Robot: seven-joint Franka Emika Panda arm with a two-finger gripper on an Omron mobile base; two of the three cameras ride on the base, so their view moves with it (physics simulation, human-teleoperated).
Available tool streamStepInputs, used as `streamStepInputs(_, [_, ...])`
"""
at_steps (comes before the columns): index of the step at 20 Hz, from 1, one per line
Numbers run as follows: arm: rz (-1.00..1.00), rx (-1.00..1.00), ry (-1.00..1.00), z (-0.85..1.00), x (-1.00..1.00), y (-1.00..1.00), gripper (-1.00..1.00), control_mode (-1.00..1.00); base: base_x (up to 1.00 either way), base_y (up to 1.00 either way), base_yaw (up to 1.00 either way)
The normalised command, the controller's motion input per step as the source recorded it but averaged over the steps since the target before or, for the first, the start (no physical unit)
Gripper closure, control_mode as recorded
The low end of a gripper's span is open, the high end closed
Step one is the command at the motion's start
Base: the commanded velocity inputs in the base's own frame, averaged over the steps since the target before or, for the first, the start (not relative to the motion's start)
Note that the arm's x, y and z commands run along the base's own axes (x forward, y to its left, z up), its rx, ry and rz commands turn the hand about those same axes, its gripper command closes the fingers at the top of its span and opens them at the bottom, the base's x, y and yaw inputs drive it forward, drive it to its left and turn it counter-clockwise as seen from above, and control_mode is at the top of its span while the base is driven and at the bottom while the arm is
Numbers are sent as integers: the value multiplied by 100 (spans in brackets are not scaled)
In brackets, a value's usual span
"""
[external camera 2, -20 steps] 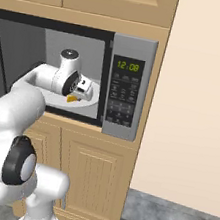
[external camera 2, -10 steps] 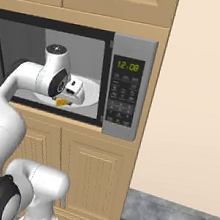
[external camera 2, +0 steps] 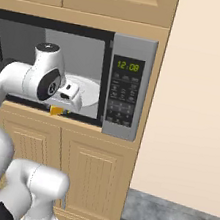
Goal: Pick the cheese from the microwave and place it on plate located on the counter.
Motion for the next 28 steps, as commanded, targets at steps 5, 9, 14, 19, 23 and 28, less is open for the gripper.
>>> streamStepInputs(5, [0,0,0,0,-69,-18,100,-100,0,0,0])
streamStepInputs(9, [0,0,0,0,-39,-4,100,-100,0,0,0])
streamStepInputs(14, [0,0,0,4,0,0,100,-100,0,0,0])
streamStepInputs(19, [0,0,0,0,0,0,100,100,-3,-36,16])
streamStepInputs(23, [0,0,0,0,0,0,100,100,-29,-93,63])
streamStepInputs(28, [0,0,0,0,0,0,100,100,-31,-26,95])
